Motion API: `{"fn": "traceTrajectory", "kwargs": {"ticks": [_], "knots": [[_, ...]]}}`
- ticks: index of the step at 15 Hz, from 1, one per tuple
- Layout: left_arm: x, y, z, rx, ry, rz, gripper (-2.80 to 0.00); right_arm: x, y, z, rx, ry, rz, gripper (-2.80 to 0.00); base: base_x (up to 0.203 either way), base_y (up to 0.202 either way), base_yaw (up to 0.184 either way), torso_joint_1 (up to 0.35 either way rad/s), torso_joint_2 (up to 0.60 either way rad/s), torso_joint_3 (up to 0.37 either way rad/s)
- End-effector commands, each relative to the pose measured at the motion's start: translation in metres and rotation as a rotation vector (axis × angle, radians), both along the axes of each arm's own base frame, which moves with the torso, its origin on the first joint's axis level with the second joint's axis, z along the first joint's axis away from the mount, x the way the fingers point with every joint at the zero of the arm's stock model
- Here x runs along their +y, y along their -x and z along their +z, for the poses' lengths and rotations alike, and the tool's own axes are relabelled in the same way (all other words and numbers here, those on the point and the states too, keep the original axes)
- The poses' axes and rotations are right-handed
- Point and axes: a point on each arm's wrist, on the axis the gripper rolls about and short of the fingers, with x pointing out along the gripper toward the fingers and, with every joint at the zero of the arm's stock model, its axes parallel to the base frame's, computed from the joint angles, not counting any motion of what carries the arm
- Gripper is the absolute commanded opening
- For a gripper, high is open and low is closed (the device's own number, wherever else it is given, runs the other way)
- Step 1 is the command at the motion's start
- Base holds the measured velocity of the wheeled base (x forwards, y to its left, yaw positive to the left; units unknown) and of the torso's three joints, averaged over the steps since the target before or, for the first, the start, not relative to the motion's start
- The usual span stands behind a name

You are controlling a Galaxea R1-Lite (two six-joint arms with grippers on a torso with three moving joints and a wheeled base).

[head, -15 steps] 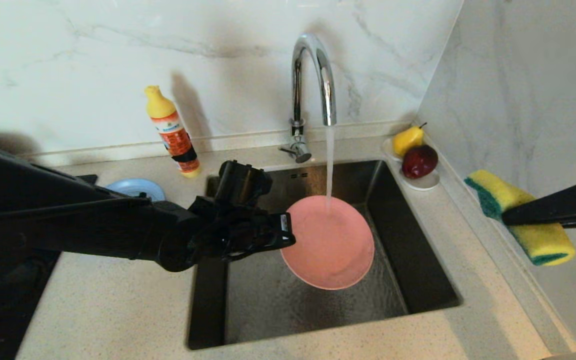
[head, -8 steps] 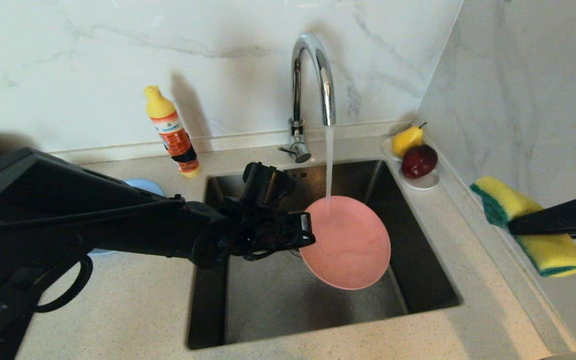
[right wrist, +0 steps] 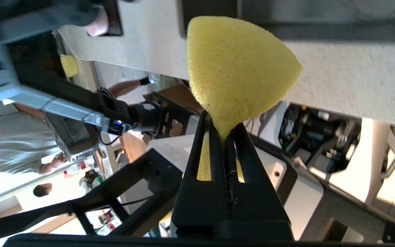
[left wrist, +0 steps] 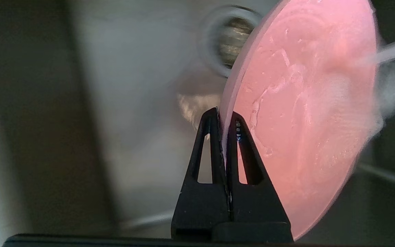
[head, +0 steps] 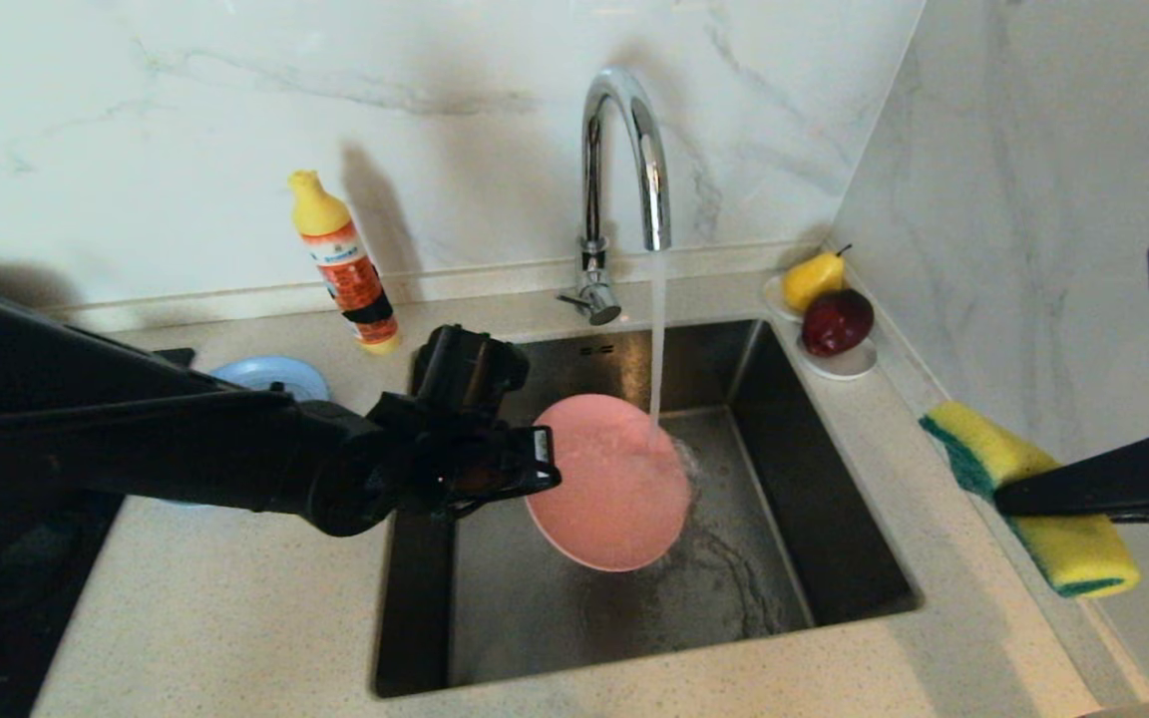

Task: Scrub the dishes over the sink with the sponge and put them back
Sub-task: Rinse the plate

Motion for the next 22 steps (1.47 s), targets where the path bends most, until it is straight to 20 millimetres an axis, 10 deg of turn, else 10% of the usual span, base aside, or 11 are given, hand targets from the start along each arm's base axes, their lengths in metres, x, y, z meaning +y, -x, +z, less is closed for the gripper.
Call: {"fn": "traceTrajectory", "kwargs": {"ticks": [1,8,22], "knots": [[0.029,0.013,0.018,-0.056,-0.059,0.082,-2.80,0.003,-0.008,-0.010,0.031,0.008,0.001,-2.80,0.000,0.000,0.000,0.000,0.00,0.000],[0.083,0.020,0.036,-0.136,-0.326,0.292,-2.80,0.008,-0.016,-0.023,0.068,0.028,0.000,-2.80,0.000,0.000,0.000,0.000,0.00,0.000],[0.097,0.045,0.060,-0.228,-0.293,0.315,-2.80,0.008,-0.014,-0.033,0.097,0.043,0.006,-2.80,0.000,0.000,0.000,0.000,0.00,0.000]]}}
